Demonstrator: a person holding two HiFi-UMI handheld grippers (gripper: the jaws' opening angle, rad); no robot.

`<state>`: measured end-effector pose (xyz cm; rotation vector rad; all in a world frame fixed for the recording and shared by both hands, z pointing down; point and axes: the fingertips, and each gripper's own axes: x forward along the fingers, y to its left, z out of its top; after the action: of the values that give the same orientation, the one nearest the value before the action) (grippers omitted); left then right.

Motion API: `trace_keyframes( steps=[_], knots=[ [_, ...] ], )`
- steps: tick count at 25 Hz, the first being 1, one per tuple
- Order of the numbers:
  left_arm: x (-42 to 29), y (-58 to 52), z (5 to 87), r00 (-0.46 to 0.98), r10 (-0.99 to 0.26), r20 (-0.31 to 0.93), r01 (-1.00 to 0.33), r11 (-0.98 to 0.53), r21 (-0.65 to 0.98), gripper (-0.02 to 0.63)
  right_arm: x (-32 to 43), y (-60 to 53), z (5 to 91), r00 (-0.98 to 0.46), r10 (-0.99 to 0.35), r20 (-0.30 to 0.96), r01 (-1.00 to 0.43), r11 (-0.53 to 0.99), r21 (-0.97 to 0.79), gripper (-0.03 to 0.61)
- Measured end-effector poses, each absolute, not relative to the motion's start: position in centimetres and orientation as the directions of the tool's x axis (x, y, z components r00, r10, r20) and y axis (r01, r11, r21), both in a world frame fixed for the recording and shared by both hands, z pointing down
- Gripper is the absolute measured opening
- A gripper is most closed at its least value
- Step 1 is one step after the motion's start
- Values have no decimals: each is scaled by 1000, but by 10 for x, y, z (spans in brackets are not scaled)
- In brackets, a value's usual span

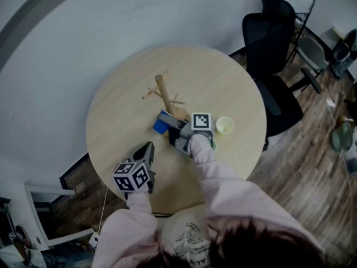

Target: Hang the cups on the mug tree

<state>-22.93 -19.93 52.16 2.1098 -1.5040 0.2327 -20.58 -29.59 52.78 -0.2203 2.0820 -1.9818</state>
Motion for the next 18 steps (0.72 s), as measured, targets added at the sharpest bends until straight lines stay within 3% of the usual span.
trace_keyframes(
  steps=[15, 18],
  knots=[
    [-228, -200, 523, 362, -821, 442, -920, -236, 314, 0, -201, -306, 528, -939, -329, -99, 101, 12, -995, 315],
    [-227, -200, 523, 362, -820, 444, -920, -237, 312, 0, -199, -307, 527, -934, -341, -104, 109, 6, -994, 344]
  ],
)
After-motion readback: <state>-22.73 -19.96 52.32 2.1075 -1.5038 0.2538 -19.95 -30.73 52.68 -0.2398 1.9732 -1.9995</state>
